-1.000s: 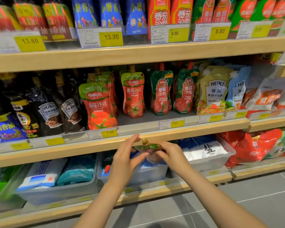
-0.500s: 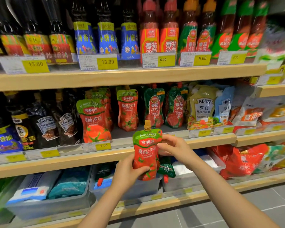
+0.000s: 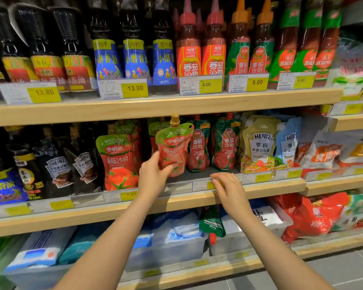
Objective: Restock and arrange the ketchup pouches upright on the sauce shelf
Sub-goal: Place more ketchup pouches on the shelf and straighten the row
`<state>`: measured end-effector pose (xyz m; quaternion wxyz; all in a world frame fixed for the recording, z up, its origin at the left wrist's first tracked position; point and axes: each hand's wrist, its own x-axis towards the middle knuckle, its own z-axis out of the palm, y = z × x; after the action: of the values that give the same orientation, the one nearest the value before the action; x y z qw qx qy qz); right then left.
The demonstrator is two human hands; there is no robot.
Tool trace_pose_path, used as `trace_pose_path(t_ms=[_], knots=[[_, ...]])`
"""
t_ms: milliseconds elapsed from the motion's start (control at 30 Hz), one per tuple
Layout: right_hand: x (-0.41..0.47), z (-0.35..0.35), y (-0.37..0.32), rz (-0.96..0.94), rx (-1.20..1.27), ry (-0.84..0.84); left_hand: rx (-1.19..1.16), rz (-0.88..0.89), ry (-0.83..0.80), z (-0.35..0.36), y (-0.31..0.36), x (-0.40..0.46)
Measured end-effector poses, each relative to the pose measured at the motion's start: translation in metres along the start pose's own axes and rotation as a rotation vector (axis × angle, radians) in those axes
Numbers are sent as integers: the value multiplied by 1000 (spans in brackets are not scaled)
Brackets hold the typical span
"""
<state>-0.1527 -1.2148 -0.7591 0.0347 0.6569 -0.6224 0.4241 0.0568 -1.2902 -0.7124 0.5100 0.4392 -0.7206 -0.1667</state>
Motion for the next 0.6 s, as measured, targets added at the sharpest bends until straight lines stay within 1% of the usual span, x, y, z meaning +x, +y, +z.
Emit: trace_pose_path(t_ms=[67, 167, 367, 500, 600], knots=[[-1, 4, -1, -14, -3, 22, 16, -62, -43, 1, -9, 4], [-2, 6, -2, -24, -4, 24, 68, -159, -170, 0, -22, 4], [-4, 13, -1, -29, 11, 57, 35, -271, -384, -11, -29, 11], [-5, 13, -2, -17, 16, 51, 22, -310, -433, -14, -31, 12], [-5, 9, -4, -3, 18, 19, 33, -322, -439, -16, -26, 11]])
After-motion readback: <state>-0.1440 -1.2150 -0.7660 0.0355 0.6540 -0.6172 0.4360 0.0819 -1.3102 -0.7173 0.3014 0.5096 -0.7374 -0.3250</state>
